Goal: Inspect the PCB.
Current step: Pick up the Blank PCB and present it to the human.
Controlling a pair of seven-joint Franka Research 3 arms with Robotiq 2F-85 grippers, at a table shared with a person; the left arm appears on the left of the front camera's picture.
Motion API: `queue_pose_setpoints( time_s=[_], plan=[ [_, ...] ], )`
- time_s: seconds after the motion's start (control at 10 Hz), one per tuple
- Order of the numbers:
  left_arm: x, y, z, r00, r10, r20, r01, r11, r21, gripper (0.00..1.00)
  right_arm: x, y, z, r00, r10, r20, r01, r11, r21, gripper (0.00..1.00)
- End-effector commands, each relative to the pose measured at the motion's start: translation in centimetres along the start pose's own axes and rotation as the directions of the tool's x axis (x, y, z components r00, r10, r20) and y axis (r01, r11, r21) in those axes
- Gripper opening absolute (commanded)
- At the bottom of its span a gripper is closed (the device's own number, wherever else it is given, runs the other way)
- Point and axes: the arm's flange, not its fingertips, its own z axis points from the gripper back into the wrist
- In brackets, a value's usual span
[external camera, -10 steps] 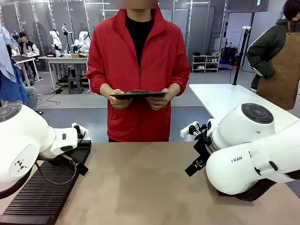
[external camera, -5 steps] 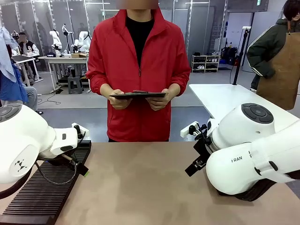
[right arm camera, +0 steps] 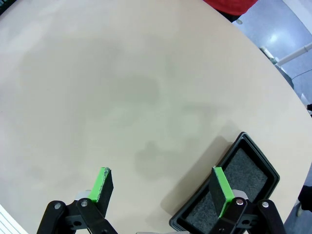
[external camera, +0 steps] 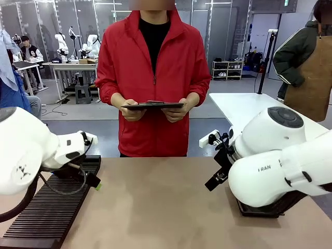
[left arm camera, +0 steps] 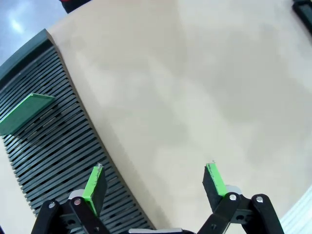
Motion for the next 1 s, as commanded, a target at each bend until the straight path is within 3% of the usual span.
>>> queue_pose_setpoints(
  time_s=[0.0, 0.1, 0.4, 0.7, 0.9],
  plan=[
    [0.9, 1.8, 2.9, 0.999, 0.031, 0.011, -0.031, 0.998, -0.050, 1.00, 1.0, -1.4, 2.9, 0.999, 0.006, -0.031, -0.005, 0.999, 0.037, 1.00],
    [1.2, 2.4, 5.2, 0.999, 0.045, 0.002, -0.045, 0.997, -0.064, 1.00, 1.4, -1.8, 5.5, 0.999, -0.021, -0.035, 0.024, 0.995, 0.096, 1.00],
    [0.4, 5.7, 11.3, 0.999, 0.037, -0.023, -0.042, 0.935, -0.353, 1.00, 0.2, -5.9, 11.5, 0.990, -0.136, -0.031, 0.138, 0.922, 0.362, 1.00],
    [-4.3, 10.9, 16.1, 0.989, 0.135, 0.064, -0.073, 0.810, -0.582, 1.00, -6.2, -10.5, 15.4, 0.934, -0.354, 0.058, 0.248, 0.755, 0.607, 1.00],
    [-9.6, 14.6, 18.0, 0.981, 0.159, 0.108, -0.032, 0.691, -0.722, 1.00, -12.6, -13.7, 17.0, 0.855, -0.516, 0.042, 0.327, 0.601, 0.729, 1.00]
  ],
)
